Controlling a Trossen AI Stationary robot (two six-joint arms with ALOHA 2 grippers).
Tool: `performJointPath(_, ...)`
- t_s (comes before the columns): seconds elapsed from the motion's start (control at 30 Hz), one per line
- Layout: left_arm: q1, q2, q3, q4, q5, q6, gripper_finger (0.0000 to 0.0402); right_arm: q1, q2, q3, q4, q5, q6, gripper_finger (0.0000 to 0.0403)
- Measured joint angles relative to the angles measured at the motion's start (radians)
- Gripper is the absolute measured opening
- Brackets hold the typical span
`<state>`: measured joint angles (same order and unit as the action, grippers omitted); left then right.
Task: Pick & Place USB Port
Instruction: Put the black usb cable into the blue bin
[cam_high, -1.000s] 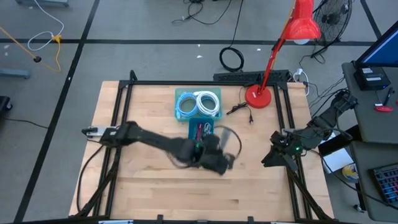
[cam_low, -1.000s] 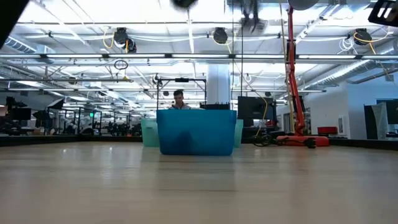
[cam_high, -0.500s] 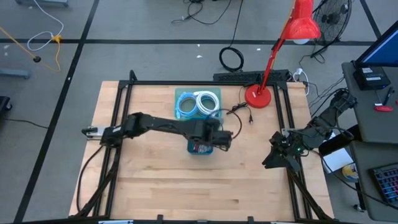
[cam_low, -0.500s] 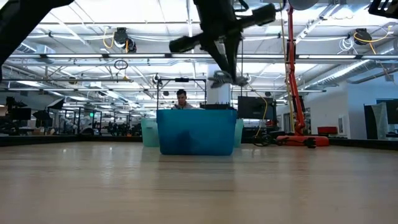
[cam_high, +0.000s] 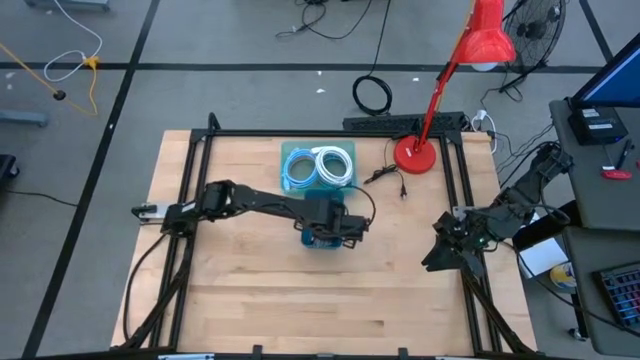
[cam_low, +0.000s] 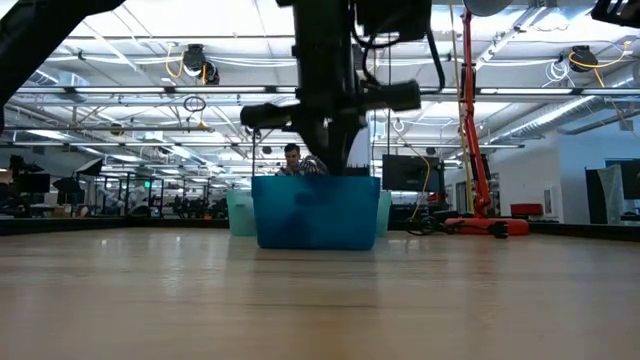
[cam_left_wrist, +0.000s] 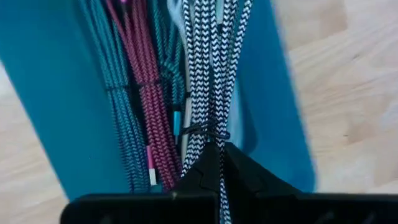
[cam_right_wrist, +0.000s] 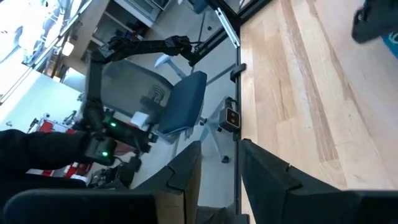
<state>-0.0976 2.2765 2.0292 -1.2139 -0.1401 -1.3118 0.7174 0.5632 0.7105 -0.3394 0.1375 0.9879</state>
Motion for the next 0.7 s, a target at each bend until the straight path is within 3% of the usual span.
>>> performJointPath(0.13, 0.000, 0.000, -0.055, 0.046, 0.023, -0.013, 0.0000, 0.000, 0.000, 0.000, 0.020, -0.002, -0.005, 0.0100)
performJointPath(0.57, 0.054, 0.000, -0.059, 0.122, -0.007, 0.005, 0.0000, 0.000, 0.000, 0.000, 0.024, -0.002, -0.013, 0.0100)
performJointPath(0.7, 0.067, 0.000, -0.059, 0.122, 0.008, 0.018, 0.0022, 0.000, 0.000, 0.000, 0.021, -0.003, -0.017, 0.0100)
